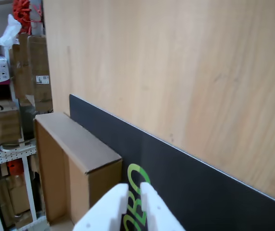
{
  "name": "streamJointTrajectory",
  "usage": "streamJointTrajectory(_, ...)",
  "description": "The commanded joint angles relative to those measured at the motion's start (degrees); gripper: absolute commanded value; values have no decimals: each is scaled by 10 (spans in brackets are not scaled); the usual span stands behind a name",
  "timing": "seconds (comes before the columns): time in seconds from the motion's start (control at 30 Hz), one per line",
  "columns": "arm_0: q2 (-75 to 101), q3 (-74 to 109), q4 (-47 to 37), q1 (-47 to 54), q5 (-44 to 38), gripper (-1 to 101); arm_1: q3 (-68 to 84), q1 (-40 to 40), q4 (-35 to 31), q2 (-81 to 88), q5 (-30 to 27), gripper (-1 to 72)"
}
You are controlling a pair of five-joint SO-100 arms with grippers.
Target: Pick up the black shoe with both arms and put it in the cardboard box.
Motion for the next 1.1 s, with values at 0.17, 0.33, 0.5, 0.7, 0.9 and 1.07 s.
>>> streamJointTrajectory(0.17,-146,-164,25,2,-1,7,-204,5,48,-167,-18,37)
streamJointTrajectory(0.33,-214,-257,62,25,-9,26,-306,-23,103,-243,-11,26)
streamJointTrajectory(0.5,-264,-321,101,45,-31,61,-364,-76,160,-288,11,13)
streamJointTrajectory(0.7,-339,-398,154,73,-41,106,-466,-170,248,-358,52,11)
streamJointTrajectory(0.9,-396,-475,177,94,-71,146,-581,-236,319,-453,73,13)
streamJointTrajectory(1.07,-398,-497,197,127,-88,183,-603,-273,337,-481,85,13)
